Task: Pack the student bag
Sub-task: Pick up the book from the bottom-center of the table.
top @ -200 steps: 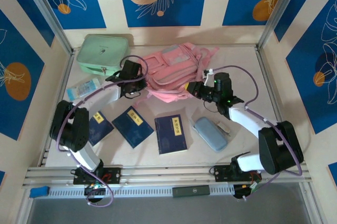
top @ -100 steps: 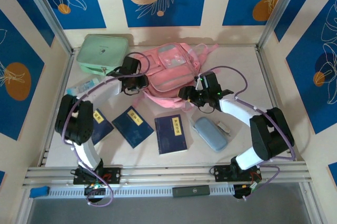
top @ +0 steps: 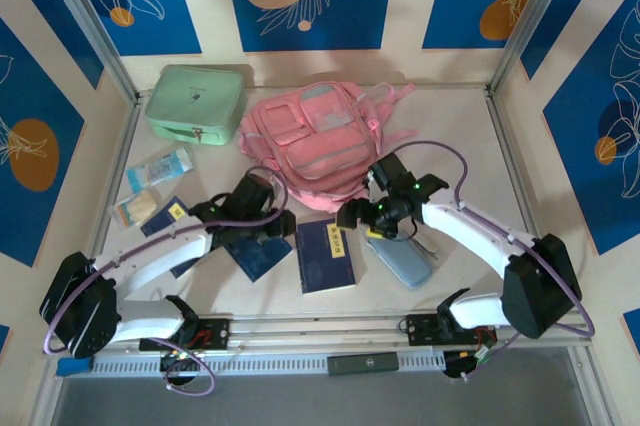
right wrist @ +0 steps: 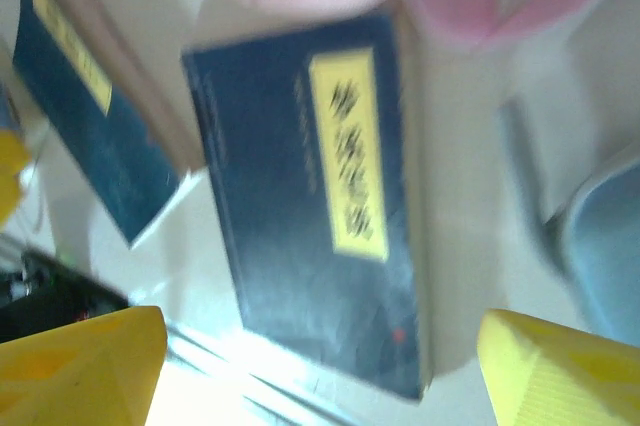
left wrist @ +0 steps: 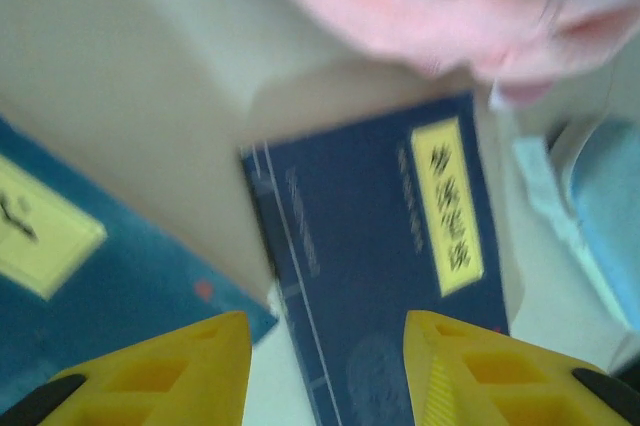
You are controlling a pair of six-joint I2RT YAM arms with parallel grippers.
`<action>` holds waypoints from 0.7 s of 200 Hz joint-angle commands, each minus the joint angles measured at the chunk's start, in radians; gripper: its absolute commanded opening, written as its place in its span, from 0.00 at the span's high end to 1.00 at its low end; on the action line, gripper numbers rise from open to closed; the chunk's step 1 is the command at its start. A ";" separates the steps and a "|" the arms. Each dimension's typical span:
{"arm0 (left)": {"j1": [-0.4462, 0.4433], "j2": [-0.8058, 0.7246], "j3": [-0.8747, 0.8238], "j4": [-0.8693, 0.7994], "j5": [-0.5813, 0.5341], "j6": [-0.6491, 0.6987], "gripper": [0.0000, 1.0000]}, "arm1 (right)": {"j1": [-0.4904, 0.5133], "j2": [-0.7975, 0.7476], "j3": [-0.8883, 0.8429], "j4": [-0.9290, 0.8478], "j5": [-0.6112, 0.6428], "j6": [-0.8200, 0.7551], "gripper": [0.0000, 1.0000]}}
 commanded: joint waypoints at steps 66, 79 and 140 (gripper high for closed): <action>-0.174 0.122 -0.087 0.197 0.026 -0.158 0.57 | 0.132 0.045 -0.184 0.199 -0.034 0.117 0.23; -0.187 0.150 -0.082 0.211 0.020 -0.158 0.57 | 0.140 0.073 -0.191 0.223 -0.010 0.120 0.24; -0.201 0.243 -0.129 0.247 -0.036 -0.183 0.69 | 0.170 0.163 -0.197 0.337 -0.003 0.105 0.26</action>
